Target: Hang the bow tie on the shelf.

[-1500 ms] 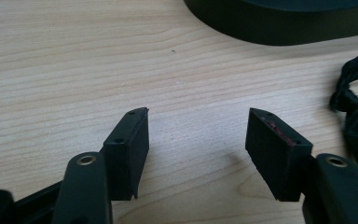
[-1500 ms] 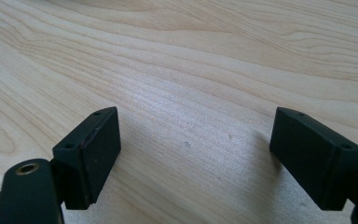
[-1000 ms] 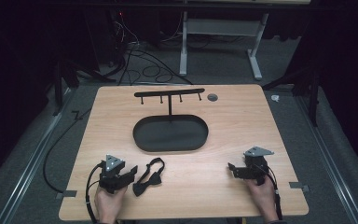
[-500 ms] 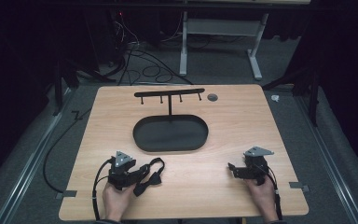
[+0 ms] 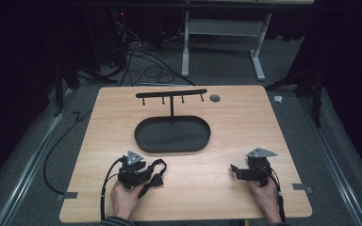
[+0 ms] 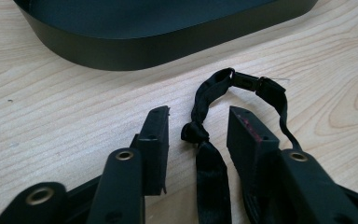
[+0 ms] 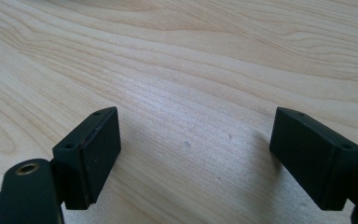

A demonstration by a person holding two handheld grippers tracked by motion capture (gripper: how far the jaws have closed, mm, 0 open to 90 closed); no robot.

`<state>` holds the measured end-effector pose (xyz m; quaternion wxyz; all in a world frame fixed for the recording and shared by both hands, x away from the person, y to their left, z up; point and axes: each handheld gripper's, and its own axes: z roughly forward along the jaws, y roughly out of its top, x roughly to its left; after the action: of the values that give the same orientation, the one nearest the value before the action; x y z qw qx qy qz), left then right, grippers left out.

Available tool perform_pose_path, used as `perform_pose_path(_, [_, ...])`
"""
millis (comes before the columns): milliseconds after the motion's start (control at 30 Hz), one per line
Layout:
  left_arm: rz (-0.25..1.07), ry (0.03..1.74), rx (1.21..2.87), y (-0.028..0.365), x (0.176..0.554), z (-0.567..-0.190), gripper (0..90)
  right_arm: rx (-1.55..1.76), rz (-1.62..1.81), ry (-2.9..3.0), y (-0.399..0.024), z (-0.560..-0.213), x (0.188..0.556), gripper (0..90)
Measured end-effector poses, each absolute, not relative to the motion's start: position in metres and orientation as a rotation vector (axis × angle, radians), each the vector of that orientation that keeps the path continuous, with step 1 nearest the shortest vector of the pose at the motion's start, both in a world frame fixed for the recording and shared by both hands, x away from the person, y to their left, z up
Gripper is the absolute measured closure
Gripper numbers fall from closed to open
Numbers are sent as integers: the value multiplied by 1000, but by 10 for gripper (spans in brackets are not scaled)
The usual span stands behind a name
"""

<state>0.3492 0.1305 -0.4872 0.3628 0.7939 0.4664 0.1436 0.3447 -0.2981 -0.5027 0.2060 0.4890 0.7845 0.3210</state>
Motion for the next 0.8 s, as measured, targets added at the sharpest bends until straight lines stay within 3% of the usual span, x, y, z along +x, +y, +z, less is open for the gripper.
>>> perform_pose_path(500, [405, 1188, 2095, 120, 352, -496, 758, 1362, 895, 2185, -298, -503, 345, 176])
perform_pose_path(800, [405, 1169, 2082, 121, 348, -492, 773, 1359, 894, 2186, -298, -503, 345, 176])
